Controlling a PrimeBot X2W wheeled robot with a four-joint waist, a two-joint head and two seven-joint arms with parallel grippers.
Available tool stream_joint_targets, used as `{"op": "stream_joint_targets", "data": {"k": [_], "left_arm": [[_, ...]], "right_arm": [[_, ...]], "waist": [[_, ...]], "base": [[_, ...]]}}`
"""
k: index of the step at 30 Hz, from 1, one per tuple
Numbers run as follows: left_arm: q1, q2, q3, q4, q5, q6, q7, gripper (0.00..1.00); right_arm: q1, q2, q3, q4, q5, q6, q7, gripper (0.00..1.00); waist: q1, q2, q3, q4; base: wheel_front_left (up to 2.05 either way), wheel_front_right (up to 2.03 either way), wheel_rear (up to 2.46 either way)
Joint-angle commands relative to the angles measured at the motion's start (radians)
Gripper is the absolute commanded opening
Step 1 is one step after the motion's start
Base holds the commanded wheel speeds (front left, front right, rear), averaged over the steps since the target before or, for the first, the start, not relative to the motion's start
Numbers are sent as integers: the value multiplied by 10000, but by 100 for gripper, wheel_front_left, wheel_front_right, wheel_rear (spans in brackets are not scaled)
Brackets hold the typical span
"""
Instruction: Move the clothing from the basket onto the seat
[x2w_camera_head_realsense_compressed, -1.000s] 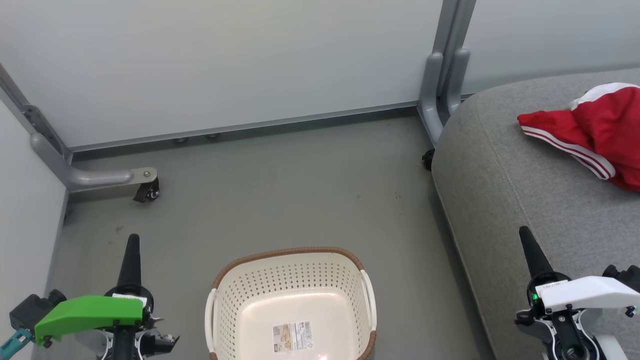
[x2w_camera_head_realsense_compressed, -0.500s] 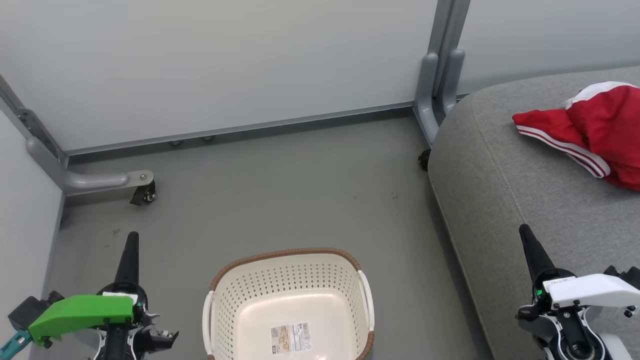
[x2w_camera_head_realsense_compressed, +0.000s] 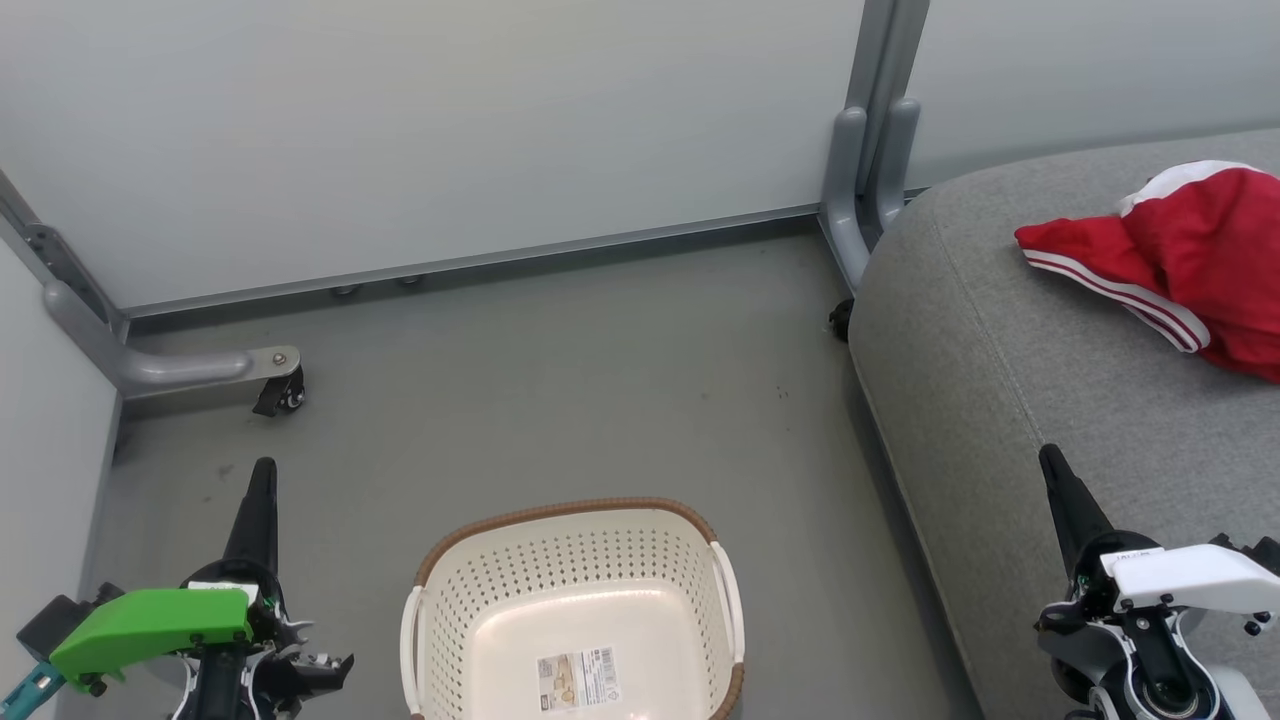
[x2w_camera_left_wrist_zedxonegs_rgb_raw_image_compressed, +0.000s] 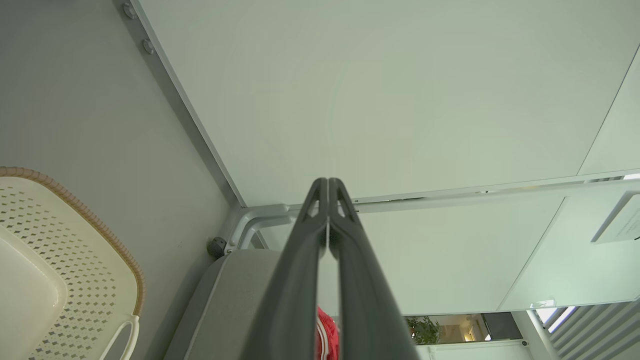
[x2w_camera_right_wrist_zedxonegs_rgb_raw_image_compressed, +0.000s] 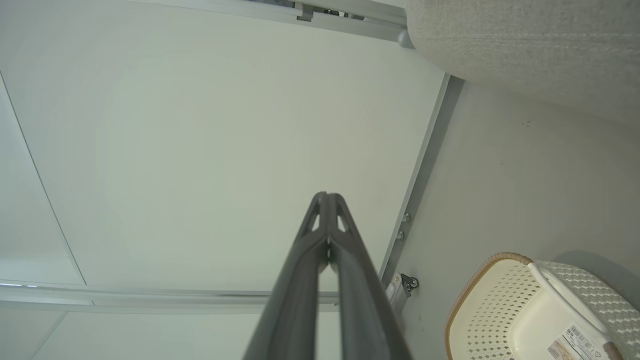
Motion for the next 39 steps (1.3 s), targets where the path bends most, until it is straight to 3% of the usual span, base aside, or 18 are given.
{"op": "stream_joint_targets", "data": {"k": [1, 15, 39], "left_arm": [[-202, -3, 65, -37, -237, 29, 77, 0], [-230, -17, 152, -29, -1145, 26, 313, 0], [-207, -16, 144, -27, -1110, 26, 307, 0]], "right_arm": [[-137, -80, -7, 22, 240, -9, 54, 0], [-201, -141, 21, 126, 1218, -10, 221, 0], [-190, -193, 96, 107, 1261, -10, 132, 0]], "waist": [[0, 66, -4, -12], [0, 74, -32, -115], [0, 74, -32, -115]], "base": [[0, 0, 0], [0, 0, 0], [0, 0, 0]]}}
